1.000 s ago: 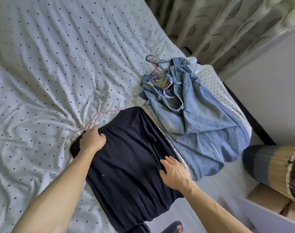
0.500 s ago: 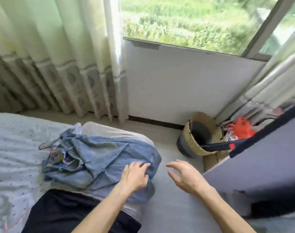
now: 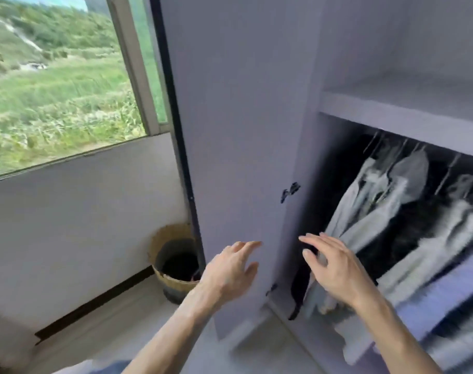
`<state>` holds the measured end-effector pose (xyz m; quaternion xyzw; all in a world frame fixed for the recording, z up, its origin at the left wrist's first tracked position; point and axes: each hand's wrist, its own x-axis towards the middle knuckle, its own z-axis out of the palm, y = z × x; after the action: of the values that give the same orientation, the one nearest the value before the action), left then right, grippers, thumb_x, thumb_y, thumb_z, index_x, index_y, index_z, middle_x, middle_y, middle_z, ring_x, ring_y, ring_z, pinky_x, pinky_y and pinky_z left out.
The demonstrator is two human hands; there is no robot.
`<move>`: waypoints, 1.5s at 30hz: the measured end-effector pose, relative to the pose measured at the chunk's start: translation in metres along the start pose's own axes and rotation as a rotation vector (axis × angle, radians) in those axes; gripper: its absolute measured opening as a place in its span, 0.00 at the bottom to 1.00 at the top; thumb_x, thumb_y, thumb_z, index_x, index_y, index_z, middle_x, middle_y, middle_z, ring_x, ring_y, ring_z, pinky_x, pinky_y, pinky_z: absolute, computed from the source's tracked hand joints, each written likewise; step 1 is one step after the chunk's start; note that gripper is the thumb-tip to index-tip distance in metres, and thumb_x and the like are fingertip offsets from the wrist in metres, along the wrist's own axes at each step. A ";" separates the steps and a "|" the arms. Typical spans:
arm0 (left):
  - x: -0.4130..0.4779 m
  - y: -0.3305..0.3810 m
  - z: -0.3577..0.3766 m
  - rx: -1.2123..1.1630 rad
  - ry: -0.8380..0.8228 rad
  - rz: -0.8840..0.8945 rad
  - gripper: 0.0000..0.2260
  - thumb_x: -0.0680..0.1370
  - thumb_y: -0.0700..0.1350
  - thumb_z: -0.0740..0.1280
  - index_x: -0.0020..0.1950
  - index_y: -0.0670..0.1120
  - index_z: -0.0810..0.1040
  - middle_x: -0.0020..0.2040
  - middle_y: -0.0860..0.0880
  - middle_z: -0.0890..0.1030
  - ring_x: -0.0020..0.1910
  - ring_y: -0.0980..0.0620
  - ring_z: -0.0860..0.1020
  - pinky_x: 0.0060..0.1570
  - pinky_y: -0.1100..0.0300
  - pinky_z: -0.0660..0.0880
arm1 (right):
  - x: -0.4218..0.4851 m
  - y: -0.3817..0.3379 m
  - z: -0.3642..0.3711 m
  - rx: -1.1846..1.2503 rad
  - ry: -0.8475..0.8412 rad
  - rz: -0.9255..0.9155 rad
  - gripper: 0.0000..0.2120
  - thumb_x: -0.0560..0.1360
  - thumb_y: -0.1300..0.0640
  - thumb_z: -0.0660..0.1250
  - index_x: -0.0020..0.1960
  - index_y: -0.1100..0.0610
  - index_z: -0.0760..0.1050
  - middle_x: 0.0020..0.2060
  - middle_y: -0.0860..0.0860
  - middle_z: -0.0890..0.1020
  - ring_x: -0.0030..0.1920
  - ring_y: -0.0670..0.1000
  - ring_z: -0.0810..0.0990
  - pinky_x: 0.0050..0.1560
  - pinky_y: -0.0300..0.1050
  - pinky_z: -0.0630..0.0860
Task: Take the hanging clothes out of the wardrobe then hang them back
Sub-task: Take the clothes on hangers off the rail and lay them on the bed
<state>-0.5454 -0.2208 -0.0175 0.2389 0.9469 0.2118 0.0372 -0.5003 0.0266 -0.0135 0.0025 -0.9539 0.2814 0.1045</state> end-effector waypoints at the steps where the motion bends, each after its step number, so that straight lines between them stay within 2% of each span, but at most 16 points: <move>1: 0.019 0.009 -0.002 0.011 0.004 0.032 0.22 0.82 0.52 0.59 0.77 0.60 0.61 0.74 0.54 0.69 0.71 0.49 0.69 0.67 0.53 0.70 | 0.004 0.011 -0.013 -0.023 0.022 0.016 0.16 0.80 0.51 0.65 0.67 0.46 0.77 0.66 0.43 0.77 0.72 0.48 0.68 0.73 0.43 0.63; 4: 0.069 0.029 -0.005 0.035 0.000 0.103 0.23 0.82 0.51 0.59 0.77 0.60 0.61 0.74 0.55 0.68 0.72 0.50 0.68 0.66 0.54 0.70 | 0.010 0.037 -0.043 -0.102 0.081 0.066 0.16 0.80 0.51 0.65 0.67 0.47 0.77 0.66 0.43 0.77 0.72 0.47 0.68 0.72 0.38 0.60; 8: 0.134 0.046 -0.007 0.009 -0.046 0.166 0.23 0.82 0.51 0.58 0.77 0.60 0.60 0.76 0.59 0.64 0.74 0.55 0.64 0.67 0.54 0.70 | 0.028 0.062 -0.078 -0.202 0.192 0.121 0.17 0.80 0.49 0.63 0.68 0.47 0.76 0.69 0.44 0.74 0.74 0.48 0.64 0.73 0.39 0.57; 11: 0.187 0.055 -0.003 -0.048 -0.072 0.225 0.23 0.82 0.51 0.58 0.78 0.60 0.59 0.77 0.59 0.61 0.75 0.57 0.62 0.71 0.54 0.66 | 0.056 0.077 -0.104 -0.334 0.355 0.098 0.20 0.81 0.46 0.59 0.70 0.48 0.74 0.73 0.49 0.70 0.76 0.51 0.60 0.76 0.46 0.57; 14: 0.231 0.067 0.003 -0.117 -0.098 0.283 0.24 0.83 0.50 0.59 0.78 0.56 0.60 0.78 0.56 0.61 0.76 0.55 0.61 0.73 0.56 0.62 | 0.092 0.086 -0.132 -0.496 0.504 0.093 0.26 0.79 0.42 0.56 0.74 0.48 0.69 0.77 0.53 0.64 0.78 0.56 0.57 0.75 0.58 0.60; 16: 0.257 0.075 0.004 -0.154 -0.120 0.314 0.24 0.83 0.50 0.60 0.79 0.54 0.59 0.79 0.54 0.60 0.77 0.54 0.61 0.74 0.58 0.60 | 0.118 0.090 -0.152 -0.603 0.566 0.174 0.28 0.79 0.42 0.56 0.78 0.49 0.62 0.79 0.53 0.59 0.79 0.57 0.53 0.76 0.64 0.55; 20: 0.314 0.094 0.013 -0.302 -0.153 0.302 0.26 0.82 0.51 0.61 0.79 0.54 0.58 0.79 0.52 0.60 0.76 0.53 0.62 0.74 0.58 0.60 | 0.160 0.102 -0.173 -0.791 0.661 0.347 0.32 0.80 0.42 0.52 0.81 0.49 0.51 0.81 0.52 0.51 0.80 0.54 0.46 0.76 0.68 0.42; 22: 0.339 0.106 0.021 -0.391 -0.176 0.276 0.27 0.82 0.53 0.62 0.80 0.54 0.57 0.78 0.51 0.61 0.76 0.52 0.63 0.74 0.58 0.61 | 0.168 0.109 -0.173 -0.854 0.733 0.386 0.31 0.80 0.43 0.53 0.81 0.49 0.52 0.80 0.52 0.56 0.80 0.54 0.51 0.75 0.70 0.43; 24: 0.361 0.119 0.030 -0.477 -0.222 0.241 0.28 0.82 0.54 0.62 0.80 0.53 0.56 0.78 0.49 0.61 0.76 0.50 0.63 0.73 0.58 0.61 | 0.174 0.114 -0.171 -0.895 0.820 0.374 0.30 0.79 0.44 0.56 0.80 0.51 0.58 0.76 0.53 0.64 0.77 0.56 0.59 0.74 0.71 0.46; 27: 0.390 0.139 0.044 -0.552 -0.297 0.165 0.29 0.82 0.56 0.61 0.81 0.51 0.54 0.78 0.47 0.60 0.76 0.47 0.63 0.72 0.55 0.63 | 0.184 0.121 -0.170 -0.929 0.920 0.330 0.29 0.77 0.46 0.61 0.77 0.52 0.65 0.72 0.54 0.69 0.74 0.57 0.65 0.74 0.71 0.47; 30: 0.411 0.155 0.058 -0.596 -0.332 0.089 0.31 0.82 0.58 0.60 0.81 0.50 0.54 0.78 0.44 0.62 0.75 0.45 0.64 0.73 0.52 0.64 | 0.190 0.125 -0.168 -0.942 0.967 0.308 0.29 0.76 0.47 0.64 0.76 0.53 0.67 0.71 0.54 0.71 0.74 0.57 0.66 0.75 0.70 0.47; 35: 0.421 0.177 0.070 -0.613 -0.351 0.036 0.31 0.83 0.58 0.58 0.81 0.47 0.52 0.76 0.43 0.66 0.73 0.43 0.68 0.69 0.54 0.66 | 0.194 0.125 -0.160 -0.904 1.037 0.298 0.31 0.74 0.48 0.67 0.76 0.53 0.67 0.71 0.54 0.71 0.75 0.57 0.65 0.76 0.66 0.47; 39: 0.427 0.184 0.074 -0.510 -0.268 0.071 0.25 0.83 0.42 0.58 0.80 0.44 0.56 0.66 0.40 0.76 0.63 0.43 0.76 0.63 0.56 0.72 | 0.195 0.130 -0.162 -0.909 1.056 0.283 0.31 0.72 0.49 0.68 0.75 0.52 0.69 0.70 0.53 0.72 0.74 0.56 0.67 0.76 0.63 0.46; 41: 0.434 0.184 0.072 -0.495 -0.265 0.068 0.25 0.81 0.38 0.57 0.78 0.43 0.57 0.63 0.40 0.78 0.59 0.42 0.78 0.58 0.56 0.74 | 0.195 0.133 -0.163 -0.928 1.060 0.266 0.31 0.72 0.49 0.68 0.75 0.52 0.69 0.70 0.53 0.72 0.74 0.56 0.67 0.76 0.63 0.45; 45: 0.449 0.179 0.062 -0.580 -0.222 -0.040 0.21 0.82 0.43 0.56 0.75 0.41 0.61 0.63 0.36 0.76 0.59 0.38 0.77 0.56 0.53 0.73 | 0.199 0.139 -0.162 -0.954 1.099 0.246 0.32 0.70 0.51 0.69 0.74 0.52 0.70 0.69 0.53 0.73 0.73 0.56 0.67 0.76 0.64 0.47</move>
<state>-0.8529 0.1550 0.0152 0.2212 0.8418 0.4448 0.2113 -0.6721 0.2416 0.0843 -0.2915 -0.7759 -0.1935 0.5249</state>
